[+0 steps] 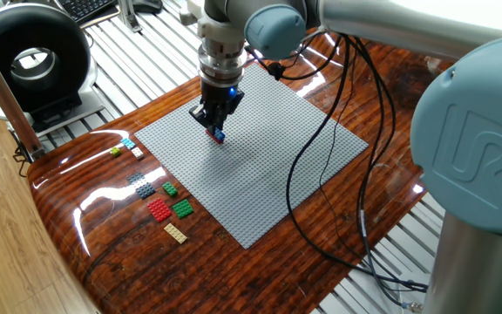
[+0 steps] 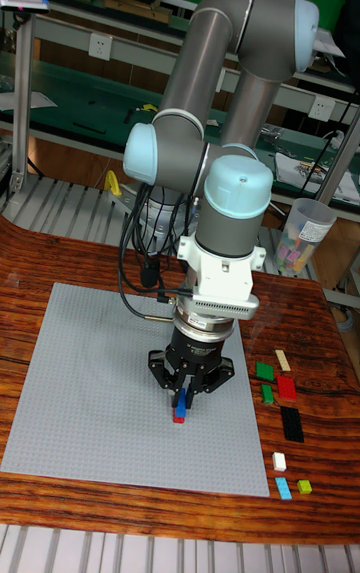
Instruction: Build with small Lego blocks
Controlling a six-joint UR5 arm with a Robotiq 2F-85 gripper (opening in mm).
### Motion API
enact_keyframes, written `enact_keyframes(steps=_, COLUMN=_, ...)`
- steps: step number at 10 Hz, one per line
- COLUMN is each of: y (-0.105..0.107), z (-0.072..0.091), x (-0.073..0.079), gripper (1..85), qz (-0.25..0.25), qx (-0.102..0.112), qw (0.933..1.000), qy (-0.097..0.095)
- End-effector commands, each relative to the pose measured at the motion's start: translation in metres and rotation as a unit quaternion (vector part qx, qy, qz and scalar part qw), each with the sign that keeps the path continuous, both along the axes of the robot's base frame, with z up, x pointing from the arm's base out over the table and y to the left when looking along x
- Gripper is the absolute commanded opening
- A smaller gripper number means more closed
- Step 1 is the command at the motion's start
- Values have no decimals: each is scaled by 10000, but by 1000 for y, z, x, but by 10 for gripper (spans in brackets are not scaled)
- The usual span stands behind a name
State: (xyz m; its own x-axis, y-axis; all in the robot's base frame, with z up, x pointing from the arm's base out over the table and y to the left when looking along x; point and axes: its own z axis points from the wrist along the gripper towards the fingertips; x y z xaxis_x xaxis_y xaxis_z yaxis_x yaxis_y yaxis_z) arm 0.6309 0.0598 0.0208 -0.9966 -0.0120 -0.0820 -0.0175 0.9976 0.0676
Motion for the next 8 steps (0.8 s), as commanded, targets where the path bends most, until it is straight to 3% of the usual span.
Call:
enact_keyframes(steps=1, y=1, z=1, x=3, gripper=13, qz=-12, qx=37, qw=10000, qy=-13)
enact_keyframes(steps=8, y=4, z=-1, x=2, gripper=13, qz=-59, qx=125, qw=9999, qy=-25)
